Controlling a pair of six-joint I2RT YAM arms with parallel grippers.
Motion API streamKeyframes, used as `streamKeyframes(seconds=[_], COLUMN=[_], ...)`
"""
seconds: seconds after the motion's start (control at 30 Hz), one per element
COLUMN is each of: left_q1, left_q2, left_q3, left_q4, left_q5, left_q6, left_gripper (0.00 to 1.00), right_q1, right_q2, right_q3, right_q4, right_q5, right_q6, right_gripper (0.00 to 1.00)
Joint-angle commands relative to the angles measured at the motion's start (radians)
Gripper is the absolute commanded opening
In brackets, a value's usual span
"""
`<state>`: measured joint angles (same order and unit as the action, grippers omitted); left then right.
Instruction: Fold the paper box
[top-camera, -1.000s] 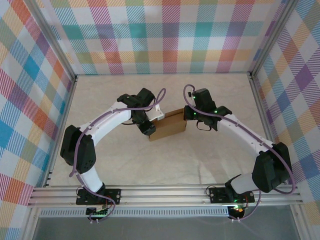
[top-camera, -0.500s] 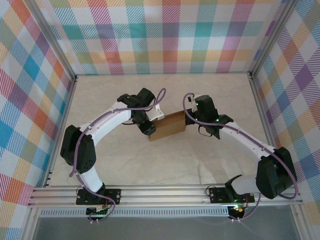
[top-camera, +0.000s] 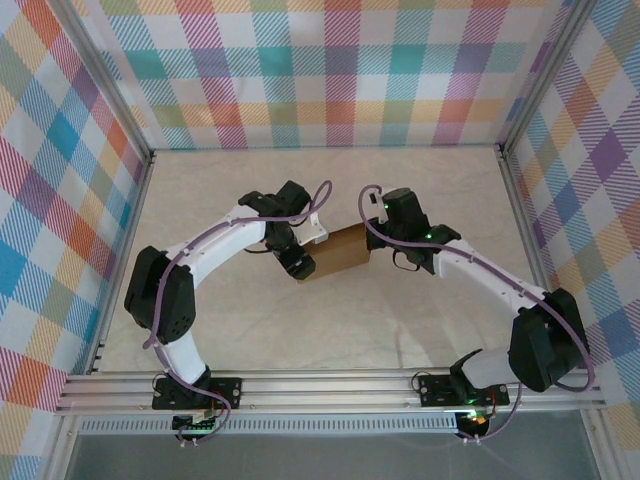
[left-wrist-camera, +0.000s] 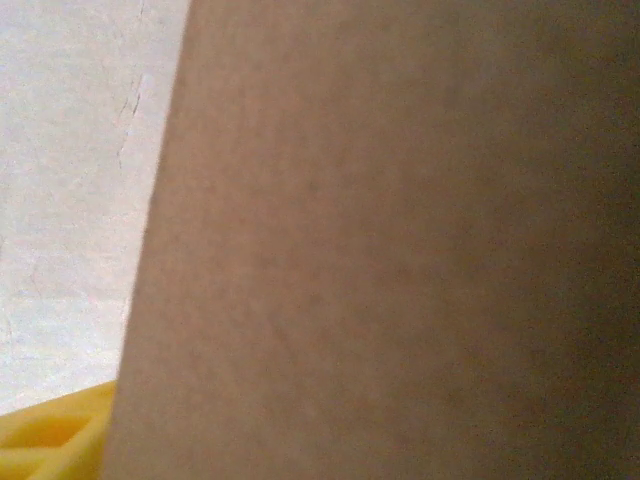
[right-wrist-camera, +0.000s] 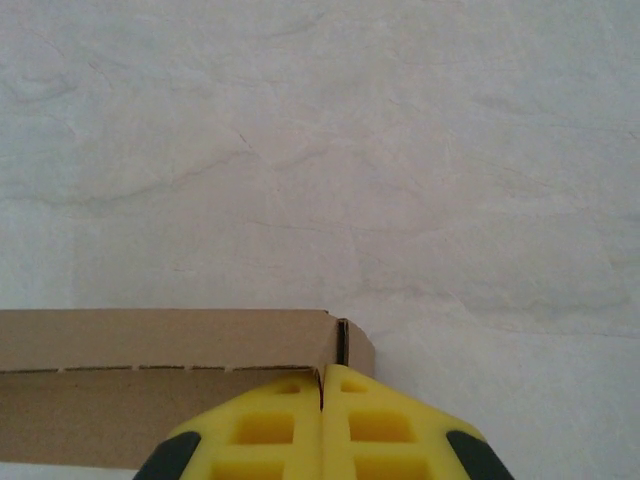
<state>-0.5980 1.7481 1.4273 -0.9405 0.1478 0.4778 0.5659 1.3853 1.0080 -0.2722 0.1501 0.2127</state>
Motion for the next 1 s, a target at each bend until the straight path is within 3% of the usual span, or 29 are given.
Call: streamKeyframes(seconds=[0.0,0.2,0.63,0.83,0.97], left_q1=[-0.009,-0.011,-0.008,-0.008,-0.008], left_q2=[-0.029,-0.099,-0.193,-0.223,-0.228], left_q3=[-0.019,-0.031,-0.039,-0.027,0.000], left_q4=[-0.015,0.018,-0.016,-0.048,-0.085], left_q5=[0.005,0.003,-0.068,-0.215,-0.249], left_q6=[-0.028,-0.067,-0.218,-0.269,-0.268], left_gripper=[0.82,1.00,1.00,0.89,0.67], right_q1=[0.024,0.034,0.035,0.035,0.036], right_q2=[0.023,0.027,0.058,0.067,0.070], right_q3=[0.022,0.033,0.097,0.106,0.104], right_q4=[-0.111,-0.126,-0.203,-0.207,-0.209], right_q5=[0.031,0.051,0.055,0.051,0.051], right_q6=[0.022,0.027,0.051,0.052,0.056], right_gripper=[0.00,0.00,0.00,0.00,0.00])
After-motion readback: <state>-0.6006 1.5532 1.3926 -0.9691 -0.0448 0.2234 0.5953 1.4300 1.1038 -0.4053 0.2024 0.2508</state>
